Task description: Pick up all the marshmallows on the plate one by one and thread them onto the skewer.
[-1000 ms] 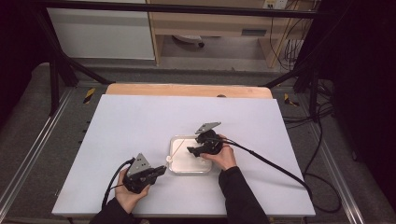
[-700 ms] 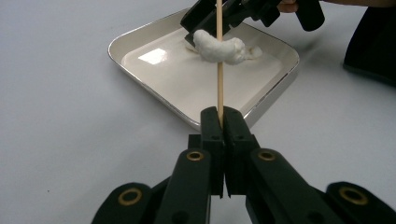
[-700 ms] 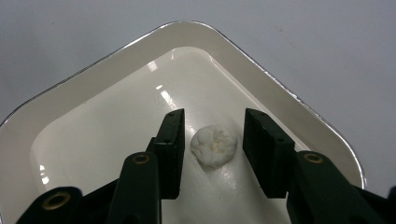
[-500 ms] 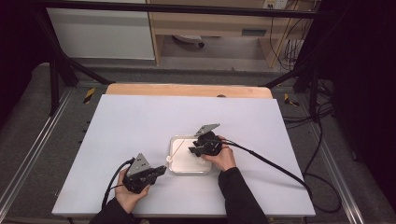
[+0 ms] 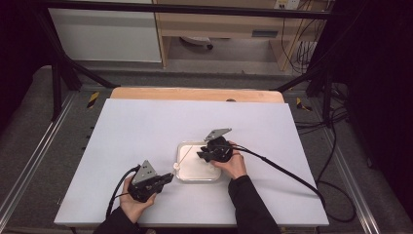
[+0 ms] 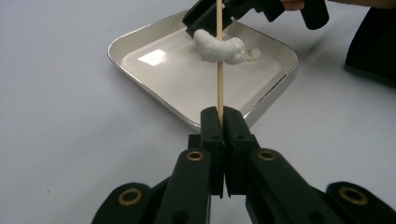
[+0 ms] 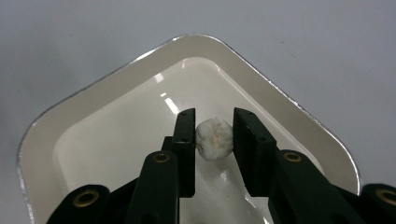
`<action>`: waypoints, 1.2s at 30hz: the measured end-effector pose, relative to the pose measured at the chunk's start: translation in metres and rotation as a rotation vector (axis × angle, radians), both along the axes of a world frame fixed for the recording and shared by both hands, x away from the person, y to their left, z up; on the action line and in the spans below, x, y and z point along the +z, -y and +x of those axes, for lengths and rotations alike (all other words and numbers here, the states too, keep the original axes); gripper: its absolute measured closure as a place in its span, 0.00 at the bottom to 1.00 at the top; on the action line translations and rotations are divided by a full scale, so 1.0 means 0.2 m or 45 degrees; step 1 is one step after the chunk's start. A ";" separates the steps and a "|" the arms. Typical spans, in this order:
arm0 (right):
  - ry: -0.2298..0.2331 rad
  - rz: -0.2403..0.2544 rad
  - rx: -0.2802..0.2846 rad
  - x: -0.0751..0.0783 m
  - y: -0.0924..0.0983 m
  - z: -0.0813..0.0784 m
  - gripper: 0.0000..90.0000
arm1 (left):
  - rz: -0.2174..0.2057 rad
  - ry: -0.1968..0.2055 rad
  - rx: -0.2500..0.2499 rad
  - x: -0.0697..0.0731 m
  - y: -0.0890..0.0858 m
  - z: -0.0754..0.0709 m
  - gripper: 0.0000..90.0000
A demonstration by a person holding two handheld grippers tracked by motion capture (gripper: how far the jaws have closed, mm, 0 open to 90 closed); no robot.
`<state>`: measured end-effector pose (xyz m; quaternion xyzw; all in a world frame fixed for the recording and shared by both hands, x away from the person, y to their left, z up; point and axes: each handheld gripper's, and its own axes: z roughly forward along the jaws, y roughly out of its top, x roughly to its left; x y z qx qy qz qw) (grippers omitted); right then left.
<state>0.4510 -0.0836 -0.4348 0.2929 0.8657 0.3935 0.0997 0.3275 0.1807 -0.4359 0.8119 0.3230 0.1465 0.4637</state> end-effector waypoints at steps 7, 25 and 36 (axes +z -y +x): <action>-0.008 0.154 0.019 0.10 0.07 -0.05 0.79 | -0.002 0.007 -0.004 0.00 0.00 0.00 0.98; -0.010 0.471 0.043 0.32 0.22 -0.17 0.79 | -0.021 0.025 -0.035 0.01 0.01 -0.01 0.98; -0.089 0.684 0.045 0.36 0.22 -0.14 0.79 | -0.030 0.045 -0.061 0.01 0.02 -0.01 0.98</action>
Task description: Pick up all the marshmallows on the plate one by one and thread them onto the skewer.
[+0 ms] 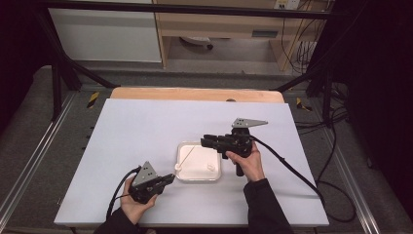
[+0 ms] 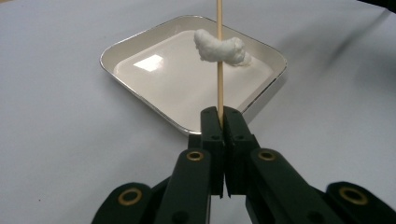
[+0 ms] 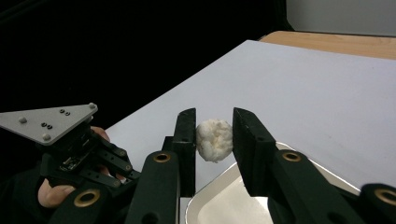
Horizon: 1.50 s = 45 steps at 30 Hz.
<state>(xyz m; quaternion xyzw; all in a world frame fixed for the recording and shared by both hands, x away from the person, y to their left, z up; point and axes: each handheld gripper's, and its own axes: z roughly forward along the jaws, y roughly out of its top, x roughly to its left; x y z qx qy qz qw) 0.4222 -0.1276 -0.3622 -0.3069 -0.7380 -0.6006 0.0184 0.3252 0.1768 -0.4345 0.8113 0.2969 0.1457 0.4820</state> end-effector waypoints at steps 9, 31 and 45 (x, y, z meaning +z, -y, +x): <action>-0.075 0.038 0.026 -0.05 -0.04 0.03 0.79 | 0.000 0.007 0.005 0.00 0.00 -0.01 0.98; -0.128 0.065 0.086 -0.09 -0.07 0.03 0.81 | 0.017 0.020 0.007 0.00 0.01 -0.01 0.98; -0.152 0.077 0.129 -0.12 -0.10 0.01 0.87 | 0.081 0.012 0.003 -0.01 0.02 -0.02 0.98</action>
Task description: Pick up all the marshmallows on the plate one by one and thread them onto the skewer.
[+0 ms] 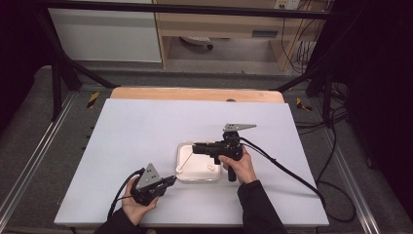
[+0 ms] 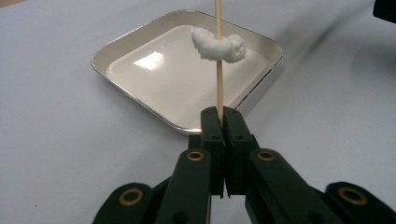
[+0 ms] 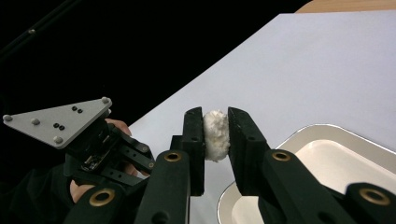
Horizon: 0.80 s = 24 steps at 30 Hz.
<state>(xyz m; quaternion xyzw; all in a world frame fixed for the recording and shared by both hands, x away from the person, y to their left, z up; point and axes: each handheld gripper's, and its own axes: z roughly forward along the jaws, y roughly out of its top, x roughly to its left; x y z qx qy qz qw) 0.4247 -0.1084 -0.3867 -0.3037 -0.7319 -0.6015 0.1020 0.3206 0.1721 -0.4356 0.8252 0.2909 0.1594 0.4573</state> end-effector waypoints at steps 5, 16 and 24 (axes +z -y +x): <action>0.006 0.019 -0.003 -0.02 -0.02 -0.01 0.88 | 0.000 -0.005 0.004 0.00 0.00 0.00 0.98; 0.017 0.003 0.016 -0.03 -0.03 -0.04 0.88 | 0.029 0.007 0.003 -0.01 0.01 0.00 0.99; 0.014 0.003 0.026 -0.05 -0.04 -0.05 0.89 | 0.044 0.005 -0.003 -0.01 0.01 0.00 0.99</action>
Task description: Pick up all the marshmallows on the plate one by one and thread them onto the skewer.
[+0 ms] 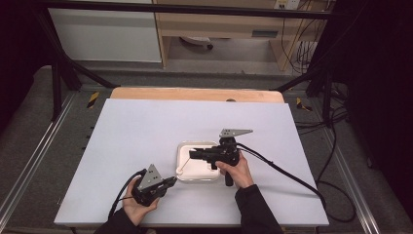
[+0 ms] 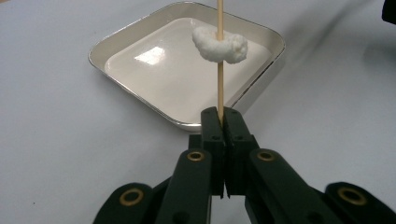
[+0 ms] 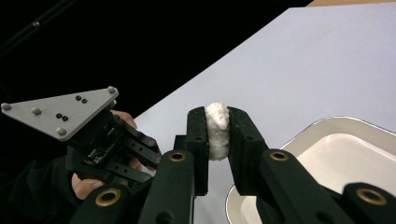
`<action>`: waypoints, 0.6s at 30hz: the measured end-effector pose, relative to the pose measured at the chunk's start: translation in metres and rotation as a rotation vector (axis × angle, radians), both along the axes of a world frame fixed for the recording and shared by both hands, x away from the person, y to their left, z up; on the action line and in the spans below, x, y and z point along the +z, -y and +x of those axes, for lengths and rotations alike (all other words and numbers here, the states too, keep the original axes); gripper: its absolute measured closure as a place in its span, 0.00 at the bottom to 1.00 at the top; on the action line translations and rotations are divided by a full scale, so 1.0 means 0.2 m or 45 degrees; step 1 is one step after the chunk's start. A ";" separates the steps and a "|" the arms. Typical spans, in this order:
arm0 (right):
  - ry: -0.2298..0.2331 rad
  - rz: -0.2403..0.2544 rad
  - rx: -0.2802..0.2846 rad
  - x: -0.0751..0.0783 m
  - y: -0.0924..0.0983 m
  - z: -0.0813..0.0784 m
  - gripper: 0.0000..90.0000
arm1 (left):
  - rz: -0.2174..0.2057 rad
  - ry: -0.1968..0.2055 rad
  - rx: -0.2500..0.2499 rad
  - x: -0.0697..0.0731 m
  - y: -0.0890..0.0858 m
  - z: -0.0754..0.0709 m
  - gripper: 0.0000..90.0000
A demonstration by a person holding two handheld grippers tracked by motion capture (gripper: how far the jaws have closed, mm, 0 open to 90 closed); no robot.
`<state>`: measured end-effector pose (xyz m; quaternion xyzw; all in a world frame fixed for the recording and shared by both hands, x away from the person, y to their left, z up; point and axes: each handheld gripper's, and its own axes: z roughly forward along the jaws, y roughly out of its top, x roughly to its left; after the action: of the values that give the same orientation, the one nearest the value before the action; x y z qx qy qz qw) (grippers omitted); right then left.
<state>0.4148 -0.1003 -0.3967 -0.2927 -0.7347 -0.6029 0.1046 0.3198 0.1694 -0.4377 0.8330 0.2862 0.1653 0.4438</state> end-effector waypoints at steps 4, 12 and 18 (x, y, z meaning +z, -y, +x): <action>0.008 -0.020 0.000 0.00 0.00 0.00 0.89 | 0.018 0.006 -0.002 0.00 0.00 0.00 0.99; 0.011 -0.026 0.009 -0.01 -0.01 -0.01 0.89 | 0.038 0.015 -0.008 0.00 0.01 0.00 0.99; 0.016 -0.018 0.013 -0.02 -0.01 -0.03 0.89 | 0.030 0.009 -0.005 0.00 0.01 0.00 0.99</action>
<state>0.4097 -0.0978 -0.4002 -0.2856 -0.7411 -0.5991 0.1010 0.3191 0.1679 -0.4379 0.8381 0.2810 0.1707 0.4353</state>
